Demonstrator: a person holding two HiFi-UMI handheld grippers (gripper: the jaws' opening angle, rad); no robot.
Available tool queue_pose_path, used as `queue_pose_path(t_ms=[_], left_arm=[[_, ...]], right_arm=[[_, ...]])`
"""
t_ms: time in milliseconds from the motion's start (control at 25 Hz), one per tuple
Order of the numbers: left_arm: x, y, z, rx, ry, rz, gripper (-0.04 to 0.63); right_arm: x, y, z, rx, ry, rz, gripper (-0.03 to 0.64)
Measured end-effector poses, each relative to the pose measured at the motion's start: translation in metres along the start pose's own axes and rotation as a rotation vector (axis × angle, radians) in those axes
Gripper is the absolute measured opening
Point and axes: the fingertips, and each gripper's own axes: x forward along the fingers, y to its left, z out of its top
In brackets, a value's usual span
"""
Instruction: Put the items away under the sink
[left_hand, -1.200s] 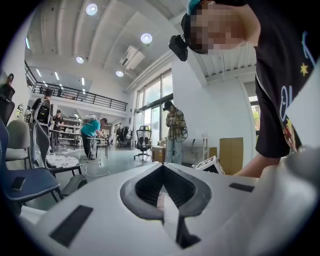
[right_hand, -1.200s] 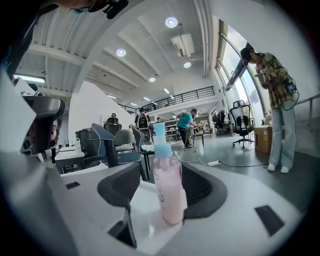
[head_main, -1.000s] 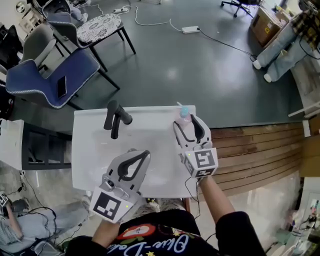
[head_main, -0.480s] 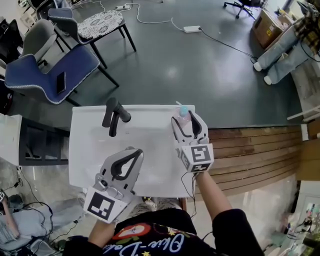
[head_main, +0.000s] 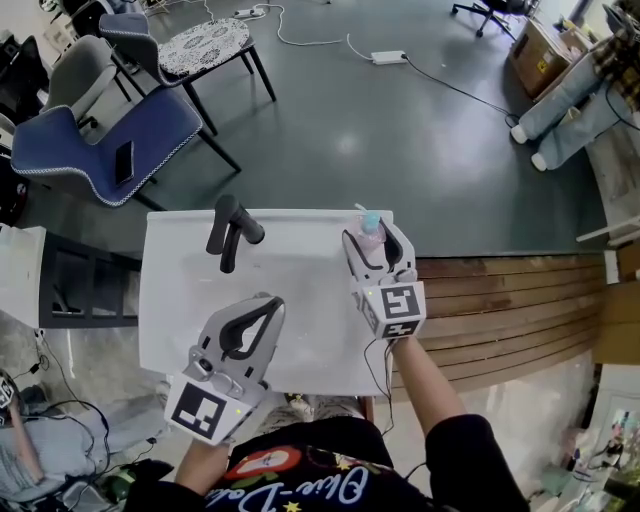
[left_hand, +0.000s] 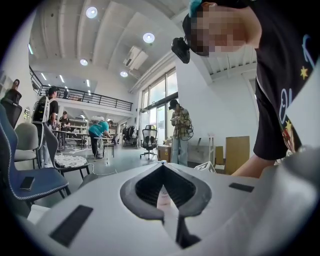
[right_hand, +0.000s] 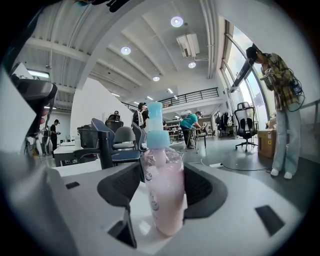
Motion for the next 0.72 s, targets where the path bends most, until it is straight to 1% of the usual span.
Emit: queue_pose_path(t_ms=[280, 440, 520, 720], left_arm=[[0.0021, 0.0022, 0.0021, 0.002, -0.005, 0.010, 0.004], [0.0027, -0.0003, 0.0011, 0.003, 0.003, 0.009, 0.004], [0.0029, -0.0006, 0.0013, 0.001, 0.003, 0.011, 0.005], [0.0035, -0.0022, 0.0042, 0.002, -0.007, 0.012, 0.003]], right_arm=[[0.0066, 0.0005, -0.0050, -0.004, 0.008, 0.017, 0.258], [0.0079, -0.0029, -0.0068, -0.002, 0.011, 0.005, 0.258], [0.0081, -0.0041, -0.0067, -0.007, 0.007, 0.002, 0.245], [0.0073, -0.0041, -0.0062, -0.013, 0.000, 0.013, 0.242]])
